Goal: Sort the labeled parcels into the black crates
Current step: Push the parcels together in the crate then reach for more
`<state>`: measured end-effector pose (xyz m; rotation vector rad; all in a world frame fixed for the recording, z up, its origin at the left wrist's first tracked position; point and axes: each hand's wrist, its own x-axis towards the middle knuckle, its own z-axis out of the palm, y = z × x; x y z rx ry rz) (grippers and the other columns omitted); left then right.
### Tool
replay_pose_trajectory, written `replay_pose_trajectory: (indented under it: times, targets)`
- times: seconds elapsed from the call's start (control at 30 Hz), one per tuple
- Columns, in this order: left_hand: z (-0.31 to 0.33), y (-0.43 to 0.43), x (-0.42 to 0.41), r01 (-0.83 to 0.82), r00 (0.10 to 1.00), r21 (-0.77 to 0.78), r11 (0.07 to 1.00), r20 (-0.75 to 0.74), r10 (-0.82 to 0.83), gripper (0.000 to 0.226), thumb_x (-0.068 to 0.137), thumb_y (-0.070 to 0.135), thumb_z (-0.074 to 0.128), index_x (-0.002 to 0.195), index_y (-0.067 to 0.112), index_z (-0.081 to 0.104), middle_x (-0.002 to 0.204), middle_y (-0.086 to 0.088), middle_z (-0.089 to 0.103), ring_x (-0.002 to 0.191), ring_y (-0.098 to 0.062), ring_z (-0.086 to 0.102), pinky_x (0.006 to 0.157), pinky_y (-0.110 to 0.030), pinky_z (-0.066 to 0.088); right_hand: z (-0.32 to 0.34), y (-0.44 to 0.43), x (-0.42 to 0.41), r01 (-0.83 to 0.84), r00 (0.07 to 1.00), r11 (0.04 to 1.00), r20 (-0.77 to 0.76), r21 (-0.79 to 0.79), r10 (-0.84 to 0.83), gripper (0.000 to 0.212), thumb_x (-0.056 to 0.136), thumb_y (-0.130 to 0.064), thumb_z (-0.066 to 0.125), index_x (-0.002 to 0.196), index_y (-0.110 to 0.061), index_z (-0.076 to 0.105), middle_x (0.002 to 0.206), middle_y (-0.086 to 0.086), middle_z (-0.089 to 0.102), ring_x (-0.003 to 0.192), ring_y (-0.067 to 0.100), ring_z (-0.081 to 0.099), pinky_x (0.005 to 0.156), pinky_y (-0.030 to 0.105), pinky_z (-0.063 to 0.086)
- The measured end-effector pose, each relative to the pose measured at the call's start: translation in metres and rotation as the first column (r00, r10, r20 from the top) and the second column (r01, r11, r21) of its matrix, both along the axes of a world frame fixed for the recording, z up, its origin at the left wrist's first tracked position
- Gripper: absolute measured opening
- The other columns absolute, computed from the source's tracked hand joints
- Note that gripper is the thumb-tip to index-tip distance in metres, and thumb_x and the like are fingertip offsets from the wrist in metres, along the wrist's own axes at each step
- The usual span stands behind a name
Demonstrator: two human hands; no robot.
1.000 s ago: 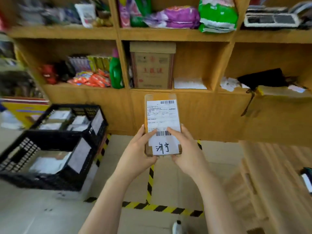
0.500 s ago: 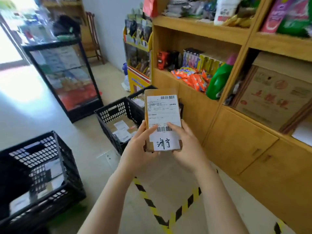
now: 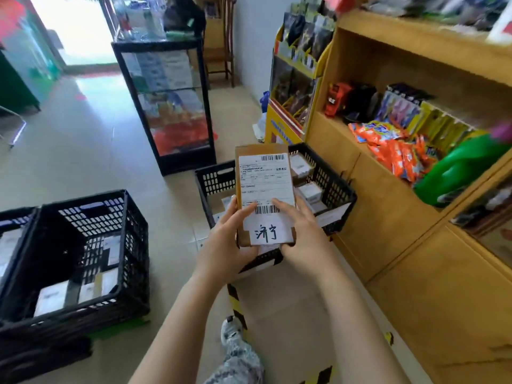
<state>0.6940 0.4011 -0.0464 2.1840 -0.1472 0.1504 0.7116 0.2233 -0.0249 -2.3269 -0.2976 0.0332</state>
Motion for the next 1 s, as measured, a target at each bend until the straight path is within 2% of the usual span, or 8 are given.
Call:
replay_pose_trajectory:
  times: [0.07,0.1,0.2,0.33,0.47,0.63,0.83,1.0]
  targets:
    - [-0.006,0.005,0.037,-0.010,1.000,-0.025,1.000,0.000,0.010,0.078,0.075,0.012,0.081,0.140,0.035,0.046,0.152,0.025,0.013,0.130,0.014,0.027,0.085,-0.006,0.047,-0.001,0.006,0.038,-0.016,1.000,1.000,-0.008,-0.002,0.016,0.088,0.079,0.007,0.063,0.143,-0.047,0.036,0.160,-0.013,0.011,0.144,0.013,0.023,0.103,0.026,0.042]
    - [-0.008,0.009,0.056,-0.015,1.000,-0.034,0.999,-0.009,0.015,0.080,0.073,0.013,0.082,0.140,0.037,0.045,0.155,0.022,0.013,0.136,0.003,0.031,0.090,-0.016,0.052,-0.001,0.009,0.059,-0.027,1.000,1.000,-0.012,-0.005,0.027,0.089,0.079,0.007,0.063,0.143,-0.047,0.035,0.160,-0.013,0.011,0.144,0.014,0.024,0.102,0.028,0.045]
    - [-0.009,0.022,0.117,-0.038,0.999,-0.049,0.998,-0.037,0.036,0.083,0.072,0.014,0.082,0.140,0.042,0.043,0.159,0.019,0.013,0.130,-0.012,0.048,0.084,-0.032,0.058,0.001,0.022,0.121,-0.054,0.998,0.999,-0.023,0.002,0.054,0.090,0.077,0.008,0.063,0.143,-0.047,0.035,0.160,-0.014,0.010,0.141,0.015,0.030,0.094,0.025,0.052]
    - [-0.002,0.037,0.186,-0.093,0.994,0.012,0.996,-0.055,0.093,0.084,0.072,0.015,0.081,0.140,0.046,0.042,0.158,0.020,0.015,0.121,-0.001,0.049,0.084,-0.033,0.057,0.001,0.037,0.195,-0.072,0.997,0.997,-0.013,-0.023,0.072,0.085,0.079,0.007,0.062,0.145,-0.041,0.037,0.160,-0.014,0.012,0.137,0.014,0.036,0.083,0.006,0.039]
    - [-0.008,0.040,0.235,-0.124,0.988,0.064,0.990,-0.080,0.129,0.085,0.072,0.021,0.082,0.142,0.045,0.039,0.159,0.019,0.014,0.134,-0.003,0.036,0.092,-0.034,0.054,-0.011,0.040,0.253,-0.101,0.993,0.994,-0.070,-0.037,0.099,0.085,0.079,0.005,0.063,0.144,-0.043,0.036,0.161,-0.012,0.010,0.136,0.016,0.038,0.068,-0.003,0.038]
    - [-0.034,0.034,0.284,-0.179,0.973,0.090,0.980,-0.133,0.190,0.087,0.072,0.022,0.082,0.144,0.043,0.037,0.160,0.016,0.015,0.140,-0.010,0.033,0.097,-0.033,0.051,-0.039,0.037,0.315,-0.188,0.968,0.982,-0.169,0.006,0.187,0.087,0.078,0.004,0.064,0.145,-0.044,0.034,0.161,-0.011,0.008,0.137,0.015,0.035,0.079,0.008,0.044]
    - [-0.083,0.016,0.329,-0.273,0.923,0.092,0.957,-0.256,0.288,0.089,0.074,0.019,0.081,0.146,0.042,0.034,0.160,0.012,0.015,0.138,-0.008,0.035,0.101,-0.030,0.048,-0.088,0.026,0.383,-0.333,0.903,0.942,-0.301,-0.042,0.306,0.084,0.081,-0.007,0.067,0.148,-0.042,0.030,0.162,-0.013,0.000,0.137,0.012,0.033,0.066,0.005,0.041]
    - [-0.144,0.006,0.347,-0.319,0.863,0.147,0.936,-0.363,0.351,0.090,0.076,0.021,0.080,0.149,0.037,0.030,0.160,0.008,0.016,0.143,-0.010,0.023,0.116,-0.030,0.026,-0.150,0.022,0.415,-0.417,0.838,0.907,-0.413,-0.064,0.356,0.084,0.081,-0.009,0.068,0.148,-0.043,0.029,0.162,-0.011,-0.001,0.138,0.014,0.032,0.075,0.008,0.037]
